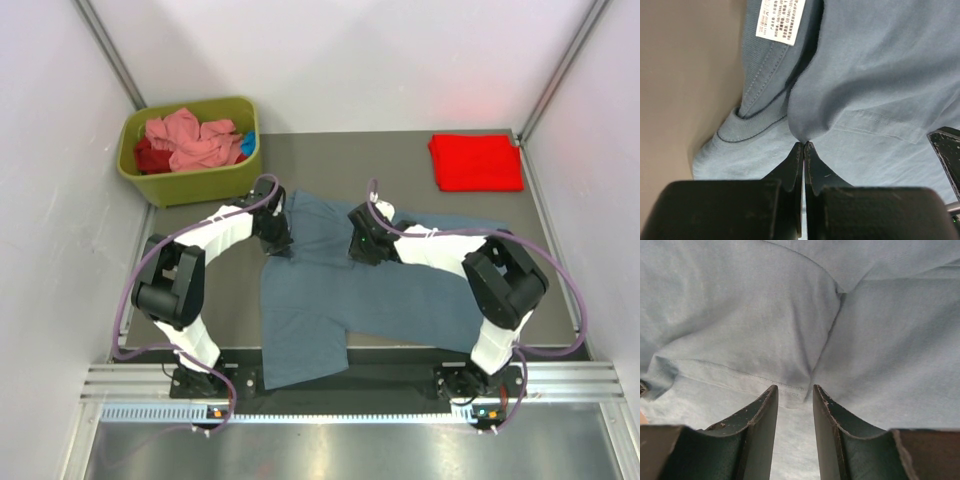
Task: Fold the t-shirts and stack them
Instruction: Fold the tshirt
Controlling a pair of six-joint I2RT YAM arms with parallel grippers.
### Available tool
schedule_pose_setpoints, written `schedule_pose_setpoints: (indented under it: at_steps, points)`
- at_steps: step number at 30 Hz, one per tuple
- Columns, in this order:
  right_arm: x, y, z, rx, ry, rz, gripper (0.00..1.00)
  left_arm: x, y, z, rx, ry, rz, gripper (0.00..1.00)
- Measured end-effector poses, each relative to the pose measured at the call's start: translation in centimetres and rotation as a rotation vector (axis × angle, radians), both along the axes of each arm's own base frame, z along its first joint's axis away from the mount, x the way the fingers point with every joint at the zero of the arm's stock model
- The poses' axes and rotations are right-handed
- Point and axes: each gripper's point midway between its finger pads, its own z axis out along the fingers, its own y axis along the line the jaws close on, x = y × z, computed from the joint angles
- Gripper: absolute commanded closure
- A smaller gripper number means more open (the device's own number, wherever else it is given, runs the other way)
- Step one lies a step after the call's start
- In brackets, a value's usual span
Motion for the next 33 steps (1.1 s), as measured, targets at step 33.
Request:
schedule_pose_setpoints:
  at_steps: [33]
  points:
    - [-0.8,-2.1,0.9,-0.058,-0.054,-0.003,1.00,-3.5,-1.9,3.0,-0.020,-0.076,-0.041,1.00]
